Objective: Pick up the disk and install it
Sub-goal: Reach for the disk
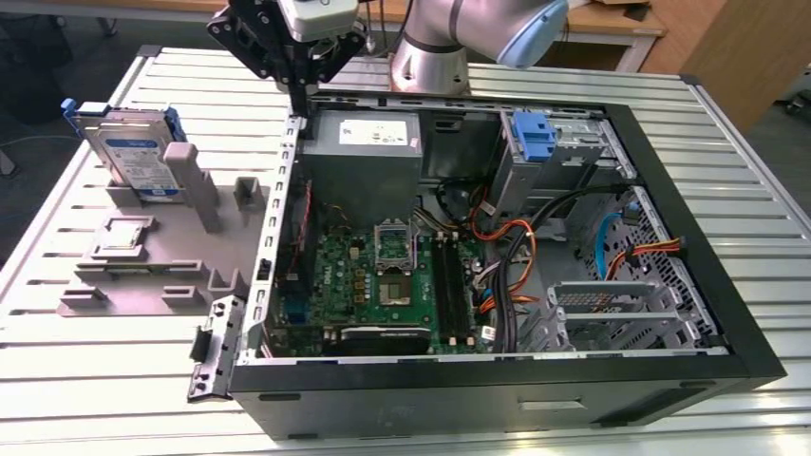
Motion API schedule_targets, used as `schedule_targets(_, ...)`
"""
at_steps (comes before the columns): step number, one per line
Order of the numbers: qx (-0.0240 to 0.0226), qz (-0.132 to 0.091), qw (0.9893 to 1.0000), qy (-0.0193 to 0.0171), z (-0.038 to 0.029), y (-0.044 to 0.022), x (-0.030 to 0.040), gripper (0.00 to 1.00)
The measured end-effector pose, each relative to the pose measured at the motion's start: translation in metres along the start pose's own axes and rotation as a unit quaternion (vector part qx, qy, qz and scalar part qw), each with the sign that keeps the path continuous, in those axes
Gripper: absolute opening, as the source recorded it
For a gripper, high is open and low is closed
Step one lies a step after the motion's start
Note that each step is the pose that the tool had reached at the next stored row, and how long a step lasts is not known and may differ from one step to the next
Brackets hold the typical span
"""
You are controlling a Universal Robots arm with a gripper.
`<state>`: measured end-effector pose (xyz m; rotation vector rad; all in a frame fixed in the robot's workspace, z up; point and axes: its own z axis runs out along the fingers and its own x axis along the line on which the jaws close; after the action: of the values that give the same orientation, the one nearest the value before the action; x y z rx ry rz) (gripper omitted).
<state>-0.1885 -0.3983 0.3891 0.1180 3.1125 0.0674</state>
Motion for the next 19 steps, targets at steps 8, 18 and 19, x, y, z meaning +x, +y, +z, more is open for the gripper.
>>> schedule_targets(8,0.0,0.0,1.0,0.0,0.0005,-0.0005,0.0069,0.1)
schedule_targets(18,0.0,0.001,1.0,0.0,0.0016,0.0031,0.0139,0.1)
schedule_targets(19,0.0,0.001,1.0,-0.0001,0.0018,0.0039,0.0144,0.1)
